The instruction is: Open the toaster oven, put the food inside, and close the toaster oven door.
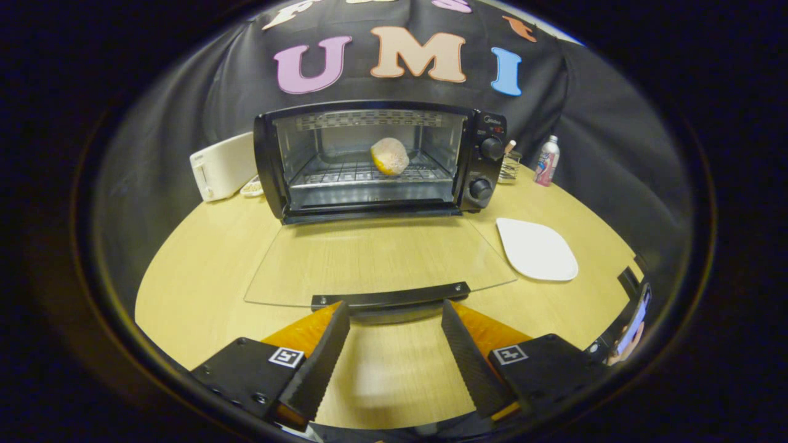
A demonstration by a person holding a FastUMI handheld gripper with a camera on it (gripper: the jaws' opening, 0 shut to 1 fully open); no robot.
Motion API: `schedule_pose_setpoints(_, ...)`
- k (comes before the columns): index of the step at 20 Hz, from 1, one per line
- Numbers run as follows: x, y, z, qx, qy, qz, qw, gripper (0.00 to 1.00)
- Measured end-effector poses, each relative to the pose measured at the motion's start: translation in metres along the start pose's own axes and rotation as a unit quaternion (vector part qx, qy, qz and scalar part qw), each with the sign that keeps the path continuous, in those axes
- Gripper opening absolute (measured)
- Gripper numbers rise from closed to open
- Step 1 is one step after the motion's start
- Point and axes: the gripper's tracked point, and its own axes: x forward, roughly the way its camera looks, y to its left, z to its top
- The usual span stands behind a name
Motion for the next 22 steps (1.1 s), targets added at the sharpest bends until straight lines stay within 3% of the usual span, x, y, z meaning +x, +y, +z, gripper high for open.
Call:
schedule_pose_setpoints(3,0.002,0.007,0.006,0.01,-0.009,0.018,1.0,0.95)
schedule_pose_setpoints(14,0.012,0.008,-0.033,-0.012,0.038,0.012,0.999,0.95)
schedule_pose_setpoints(22,0.016,0.007,-0.027,-0.028,0.047,0.009,0.998,0.98)
